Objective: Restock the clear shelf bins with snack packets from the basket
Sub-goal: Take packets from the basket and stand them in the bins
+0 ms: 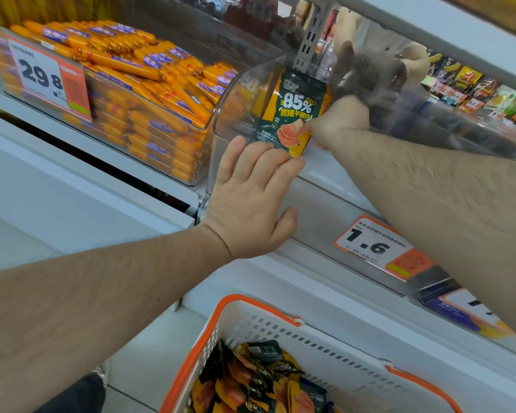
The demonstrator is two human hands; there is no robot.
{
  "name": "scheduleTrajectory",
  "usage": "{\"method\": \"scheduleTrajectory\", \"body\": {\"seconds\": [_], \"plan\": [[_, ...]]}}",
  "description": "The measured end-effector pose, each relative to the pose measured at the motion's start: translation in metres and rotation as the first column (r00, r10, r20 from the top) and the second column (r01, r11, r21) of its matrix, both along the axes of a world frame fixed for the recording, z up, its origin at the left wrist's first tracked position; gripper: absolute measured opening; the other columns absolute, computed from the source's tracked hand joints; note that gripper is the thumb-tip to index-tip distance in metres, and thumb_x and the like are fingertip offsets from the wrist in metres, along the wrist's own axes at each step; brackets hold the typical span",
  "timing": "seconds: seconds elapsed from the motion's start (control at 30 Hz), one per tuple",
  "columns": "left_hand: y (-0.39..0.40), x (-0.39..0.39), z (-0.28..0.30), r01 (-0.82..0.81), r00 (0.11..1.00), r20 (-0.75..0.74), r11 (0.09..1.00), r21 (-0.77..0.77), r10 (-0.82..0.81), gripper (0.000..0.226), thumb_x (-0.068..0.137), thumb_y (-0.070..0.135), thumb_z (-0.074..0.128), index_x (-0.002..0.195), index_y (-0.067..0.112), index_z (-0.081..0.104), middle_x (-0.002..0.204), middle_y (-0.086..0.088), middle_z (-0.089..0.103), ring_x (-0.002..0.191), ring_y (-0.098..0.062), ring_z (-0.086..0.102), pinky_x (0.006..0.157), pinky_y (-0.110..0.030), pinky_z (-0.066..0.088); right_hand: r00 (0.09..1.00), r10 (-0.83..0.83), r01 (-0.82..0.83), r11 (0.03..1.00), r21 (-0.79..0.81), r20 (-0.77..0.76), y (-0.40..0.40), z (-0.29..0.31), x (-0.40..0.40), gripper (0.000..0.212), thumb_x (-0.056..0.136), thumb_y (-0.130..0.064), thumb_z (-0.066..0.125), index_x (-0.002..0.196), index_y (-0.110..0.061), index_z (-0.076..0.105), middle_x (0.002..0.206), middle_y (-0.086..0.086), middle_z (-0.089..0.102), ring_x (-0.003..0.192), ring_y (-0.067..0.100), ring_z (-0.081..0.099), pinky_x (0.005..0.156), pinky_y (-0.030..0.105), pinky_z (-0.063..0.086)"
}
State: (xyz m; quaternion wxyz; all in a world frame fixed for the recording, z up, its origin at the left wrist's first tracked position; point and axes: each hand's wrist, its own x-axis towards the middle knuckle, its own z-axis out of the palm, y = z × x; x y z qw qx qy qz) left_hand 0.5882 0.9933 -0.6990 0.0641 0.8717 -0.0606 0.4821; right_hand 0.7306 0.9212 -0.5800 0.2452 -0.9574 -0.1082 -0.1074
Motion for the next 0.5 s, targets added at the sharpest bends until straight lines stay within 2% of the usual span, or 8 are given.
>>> {"method": "scheduleTrajectory", "body": {"seconds": [0.03,0.1,0.17,0.2,0.27,0.3,0.37,0.5], "plan": [[-0.001,-0.002,0.002,0.008,1.0,-0.005,1.0,-0.018,-0.008,0.057,0.076,0.039,0.055,0.125,0.009,0.056,0.117,-0.012,0.06,0.12,-0.031,0.044,0.115,-0.05,0.016,1.0,-0.002,0.002,1.0,-0.014,0.02,-0.002,0.002,-0.001,0.021,0.085,-0.018,0.065,0.069,-0.013,0.053,0.074,0.005,0.063,0.065,0.02,0.062,0.058,0.028,0.052],[-0.005,-0.007,0.006,0.041,0.999,0.006,0.998,-0.043,-0.04,0.056,0.074,0.037,0.057,0.123,0.011,0.053,0.121,-0.013,0.058,0.121,-0.031,0.044,0.116,-0.05,0.017,0.996,-0.032,0.031,0.999,0.021,0.083,-0.006,0.007,-0.011,0.013,0.081,-0.02,0.065,0.07,-0.014,0.06,0.07,0.002,0.066,0.062,0.017,0.063,0.053,0.025,0.052],[-0.012,-0.013,0.007,0.13,0.99,0.049,0.991,-0.034,-0.128,0.053,0.073,0.033,0.058,0.121,0.012,0.049,0.126,-0.012,0.052,0.121,-0.032,0.044,0.115,-0.047,0.02,0.99,-0.027,0.019,0.998,0.058,0.141,-0.013,0.008,-0.029,0.014,0.077,-0.021,0.061,0.065,-0.015,0.059,0.06,-0.003,0.057,0.056,0.014,0.055,0.047,0.022,0.039],[-0.017,-0.017,0.007,0.183,0.982,0.062,0.983,-0.029,-0.181,0.05,0.073,0.031,0.058,0.118,0.013,0.048,0.126,-0.01,0.047,0.118,-0.031,0.044,0.111,-0.045,0.024,0.982,-0.002,-0.01,0.998,0.062,0.19,-0.018,0.009,-0.041,0.015,0.076,-0.021,0.06,0.062,-0.015,0.057,0.056,-0.004,0.052,0.055,0.015,0.052,0.046,0.022,0.035],[-0.027,-0.028,0.002,0.259,0.966,0.04,0.965,-0.035,-0.257,0.044,0.071,0.028,0.058,0.113,0.014,0.049,0.12,-0.007,0.045,0.106,-0.029,0.046,0.094,-0.041,0.032,0.942,0.072,-0.099,0.993,0.065,0.326,-0.031,0.009,-0.067,0.018,0.076,-0.025,0.058,0.061,-0.017,0.056,0.056,-0.004,0.051,0.061,0.016,0.052,0.05,0.025,0.036],[-0.033,-0.034,-0.003,0.285,0.958,0.0,0.957,-0.048,-0.285,0.043,0.07,0.027,0.057,0.11,0.015,0.05,0.116,-0.007,0.048,0.1,-0.028,0.046,0.086,-0.039,0.031,0.909,0.111,-0.155,0.985,0.078,0.403,-0.039,0.008,-0.079,0.018,0.077,-0.027,0.058,0.062,-0.018,0.057,0.058,-0.005,0.054,0.064,0.016,0.054,0.054,0.028,0.04],[-0.046,-0.047,-0.019,0.324,0.932,-0.141,0.942,-0.088,-0.334,0.04,0.069,0.026,0.056,0.107,0.015,0.052,0.107,-0.006,0.054,0.096,-0.025,0.048,0.081,-0.035,0.028,0.827,0.167,-0.269,0.956,0.116,0.537,-0.052,0.003,-0.099,0.02,0.078,-0.029,0.059,0.064,-0.016,0.061,0.063,-0.004,0.061,0.068,0.018,0.059,0.062,0.033,0.047],[-0.06,-0.062,-0.05,0.356,0.828,-0.429,0.93,-0.094,-0.361,0.033,0.072,0.031,0.052,0.102,0.018,0.057,0.097,0.002,0.06,0.089,-0.02,0.051,0.078,-0.033,0.028,0.633,0.231,-0.432,0.897,0.089,0.739,-0.069,-0.028,-0.126,0.02,0.076,-0.018,0.063,0.057,-0.012,0.059,0.057,-0.001,0.058,0.057,0.02,0.055,0.055,0.035,0.044]]}}
